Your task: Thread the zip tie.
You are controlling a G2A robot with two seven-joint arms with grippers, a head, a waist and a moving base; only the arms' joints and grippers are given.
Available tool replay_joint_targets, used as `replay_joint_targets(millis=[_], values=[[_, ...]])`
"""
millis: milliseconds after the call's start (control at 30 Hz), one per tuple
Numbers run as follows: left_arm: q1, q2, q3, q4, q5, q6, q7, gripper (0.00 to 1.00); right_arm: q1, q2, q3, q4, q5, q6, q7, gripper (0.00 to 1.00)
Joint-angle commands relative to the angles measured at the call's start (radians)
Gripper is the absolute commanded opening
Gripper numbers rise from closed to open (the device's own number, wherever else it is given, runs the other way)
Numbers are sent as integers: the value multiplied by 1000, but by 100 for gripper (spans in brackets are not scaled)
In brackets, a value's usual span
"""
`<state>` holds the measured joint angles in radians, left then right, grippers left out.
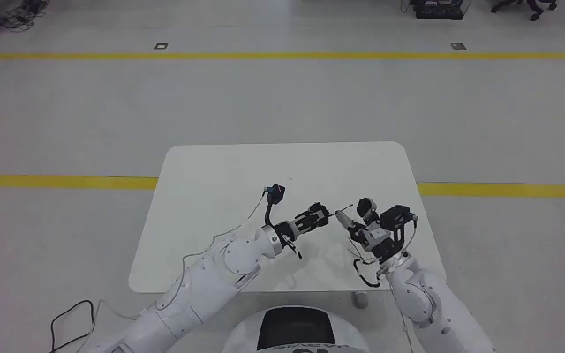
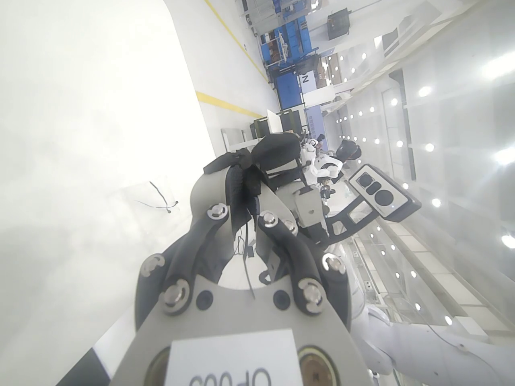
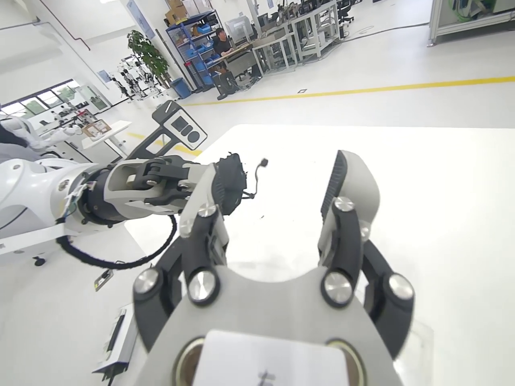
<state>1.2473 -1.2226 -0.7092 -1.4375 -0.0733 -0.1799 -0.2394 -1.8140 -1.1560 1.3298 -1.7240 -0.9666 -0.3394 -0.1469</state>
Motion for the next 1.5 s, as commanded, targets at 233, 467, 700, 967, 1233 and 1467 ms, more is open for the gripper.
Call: replay_joint_targets(millis=[233, 467, 700, 967, 1233, 1467], values=[[6, -2, -2, 3, -37, -4, -8, 0, 2, -1, -3, 2, 23, -1, 1, 100], [13, -8, -40, 56, -259, -137, -106, 0, 18, 37, 33, -30, 418, -1, 227, 100], [-13, -22, -37, 95, -339, -160, -187, 0, 52, 86, 54, -39, 677, -1, 506, 100], [-13, -23, -36, 91, -332, -160, -182, 0, 53, 85, 51, -39, 692, -1, 503, 100], [4, -49, -71, 129, -641, -160, -349, 0, 145, 92, 102, 77, 1163, -1, 868, 100], [-35, -95, -65, 251, -798, -160, -485, 0, 212, 69, 134, 211, 1412, -1, 1160, 100]])
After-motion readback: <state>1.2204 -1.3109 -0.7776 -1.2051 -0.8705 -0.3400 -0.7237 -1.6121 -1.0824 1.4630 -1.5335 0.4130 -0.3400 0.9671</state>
